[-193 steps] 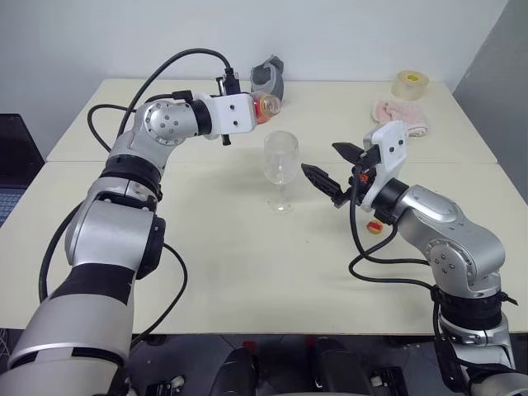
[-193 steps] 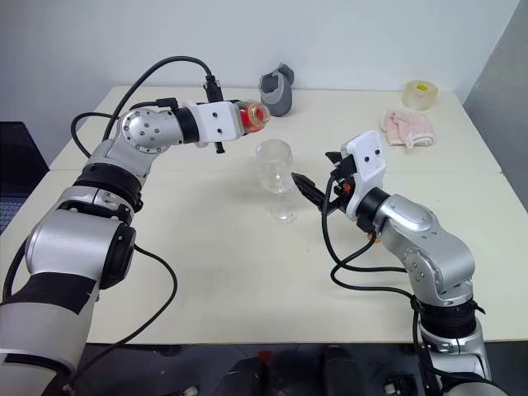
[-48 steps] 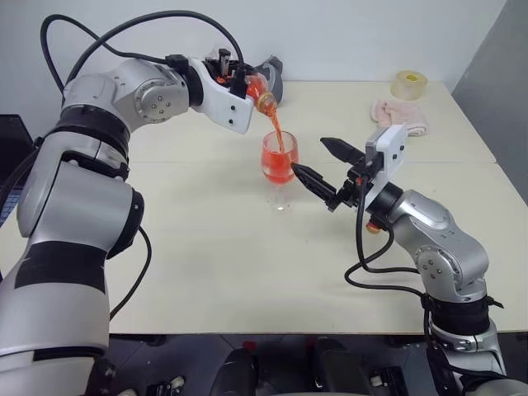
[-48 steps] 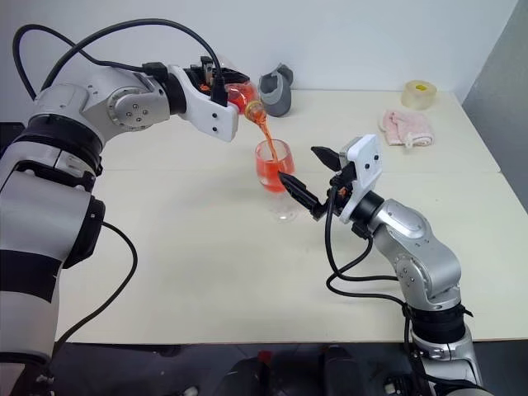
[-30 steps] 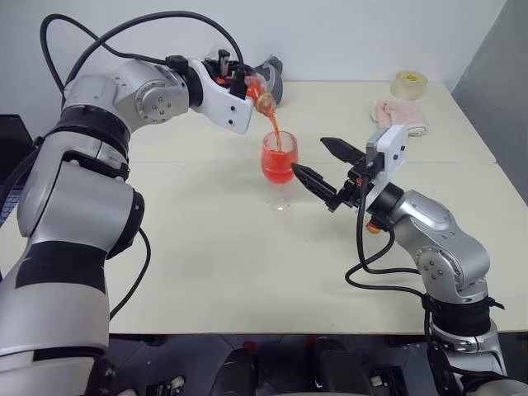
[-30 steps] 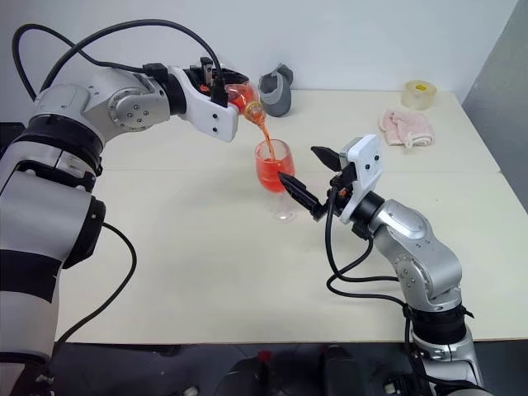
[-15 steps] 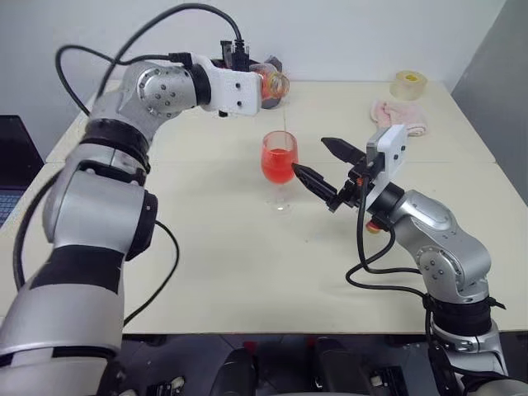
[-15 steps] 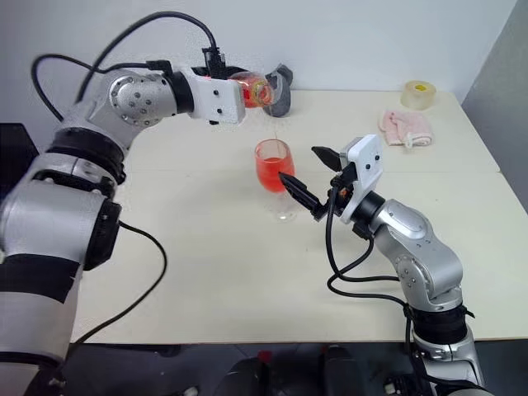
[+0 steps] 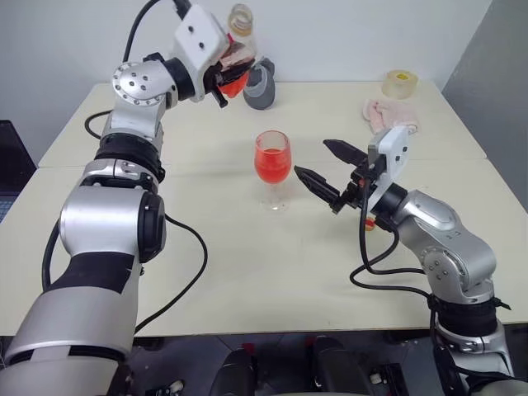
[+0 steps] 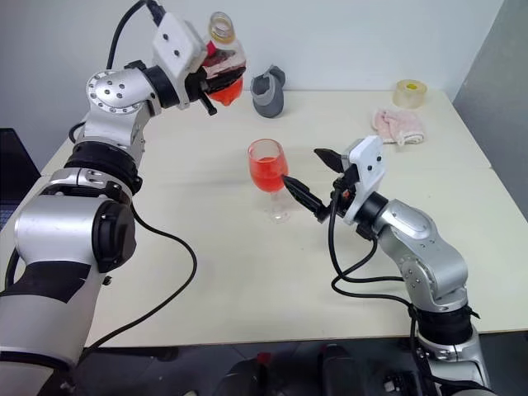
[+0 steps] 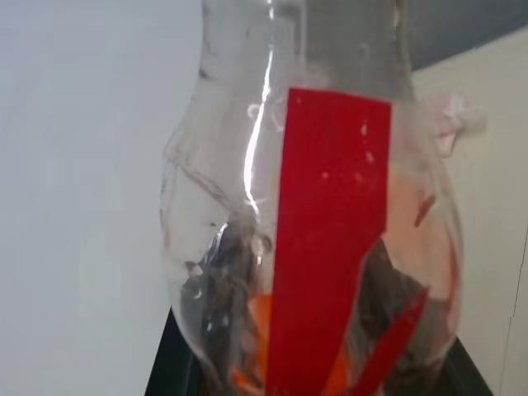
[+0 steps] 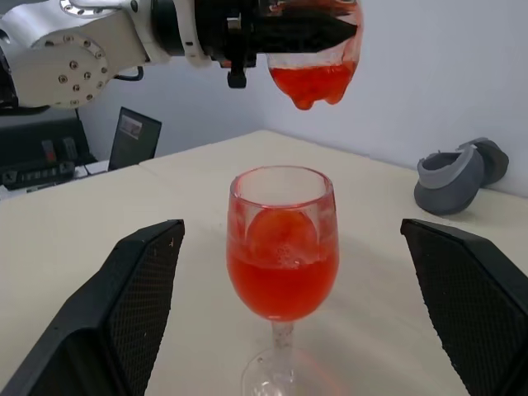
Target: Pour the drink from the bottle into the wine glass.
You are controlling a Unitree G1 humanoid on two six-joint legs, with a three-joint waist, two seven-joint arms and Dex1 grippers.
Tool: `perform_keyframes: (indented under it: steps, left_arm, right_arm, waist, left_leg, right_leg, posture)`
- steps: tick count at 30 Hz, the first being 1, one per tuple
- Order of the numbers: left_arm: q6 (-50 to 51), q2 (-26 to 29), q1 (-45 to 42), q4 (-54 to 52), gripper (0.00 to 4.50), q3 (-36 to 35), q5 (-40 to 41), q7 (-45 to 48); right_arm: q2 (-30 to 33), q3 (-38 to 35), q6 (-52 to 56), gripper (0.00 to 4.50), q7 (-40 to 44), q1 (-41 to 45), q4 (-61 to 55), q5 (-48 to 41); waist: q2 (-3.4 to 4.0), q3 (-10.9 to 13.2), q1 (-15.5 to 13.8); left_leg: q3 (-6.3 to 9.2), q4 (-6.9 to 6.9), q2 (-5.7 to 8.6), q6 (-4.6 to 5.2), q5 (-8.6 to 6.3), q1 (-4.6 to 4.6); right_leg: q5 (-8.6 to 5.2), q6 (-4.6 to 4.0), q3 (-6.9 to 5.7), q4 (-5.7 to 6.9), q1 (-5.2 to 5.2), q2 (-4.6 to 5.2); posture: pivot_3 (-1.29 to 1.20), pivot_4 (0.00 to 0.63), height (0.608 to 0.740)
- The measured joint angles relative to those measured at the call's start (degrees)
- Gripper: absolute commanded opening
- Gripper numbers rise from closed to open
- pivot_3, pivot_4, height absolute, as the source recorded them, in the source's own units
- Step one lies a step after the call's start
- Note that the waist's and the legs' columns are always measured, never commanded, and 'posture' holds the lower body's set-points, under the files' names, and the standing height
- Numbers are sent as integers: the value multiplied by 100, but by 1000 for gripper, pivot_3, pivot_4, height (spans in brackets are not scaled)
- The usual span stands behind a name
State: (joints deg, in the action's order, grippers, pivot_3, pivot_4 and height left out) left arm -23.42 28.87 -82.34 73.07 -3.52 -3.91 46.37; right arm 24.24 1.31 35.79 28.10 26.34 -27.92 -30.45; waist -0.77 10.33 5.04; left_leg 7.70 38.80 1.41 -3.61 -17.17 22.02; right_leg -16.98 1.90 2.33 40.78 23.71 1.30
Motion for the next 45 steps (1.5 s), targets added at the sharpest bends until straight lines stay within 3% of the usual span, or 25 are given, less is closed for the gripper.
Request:
perform_keyframes:
  steps: [5, 10, 14, 19, 27, 41, 45]
  left_arm:
    - [801, 134, 888, -545, 1133, -450, 431, -592]
    - [1309, 208, 2348, -1635, 1133, -684, 687, -1088]
    - [1618, 89, 3608, -2562, 1133, -843, 934, -1332]
    - [1935, -141, 4429, -3373, 1133, -984, 1193, -1668]
    - [1989, -353, 4691, -3556, 1133, -1108, 1469, -1945]
    - [2320, -684, 4362, -3551, 1133, -1095, 1821, -1952]
    - [2319, -683, 4363, -3542, 2378, -1028, 1751, -1966]
  right_arm:
    - [366, 26, 0, 4500, 289, -642, -590, -26]
    - [732, 104, -151, 4500, 698, -1395, -1063, -30]
    - [709, 168, -331, 4500, 824, -1671, -1071, -9]
    - [606, 221, -445, 4500, 843, -1690, -1071, -18]
    - [500, 216, -445, 4500, 803, -1683, -1067, -122]
    - [425, 211, -445, 4500, 665, -1435, -764, -14]
    - [400, 211, -445, 4500, 631, -1411, -760, -9]
  waist:
    - [0, 0, -3]
    - [-5, -5, -18]
    - [-11, -8, -35]
    - [-34, -22, -114]
    - [-50, -31, -217]
    - [-54, -34, -208]
    - [-54, -34, -211]
  left_leg:
    - [6, 1, -4, 0, 0, 1]
    - [12, 0, -12, -1, 0, 0]
    - [14, 3, -16, -1, 0, -2]
    - [12, 5, -15, -2, 0, -1]
    - [5, 6, -11, -1, 0, -4]
    - [3, 3, -8, -1, -1, -13]
    - [3, 3, -8, -1, -1, -13]
  right_leg:
    - [0, 0, 4, 4, 5, 0]
    - [0, 0, 5, 5, 6, 3]
    - [0, 0, 9, 7, 6, 6]
    - [0, 0, 8, 5, 3, 10]
    - [0, 0, 6, -1, -6, 15]
    - [0, 0, 2, -6, -16, 8]
    - [0, 0, 2, -6, -16, 9]
  posture:
    - [0, 150, 740]
    - [0, 150, 740]
    - [0, 150, 740]
    - [0, 150, 740]
    - [0, 150, 740]
    - [0, 150, 740]
    - [0, 150, 740]
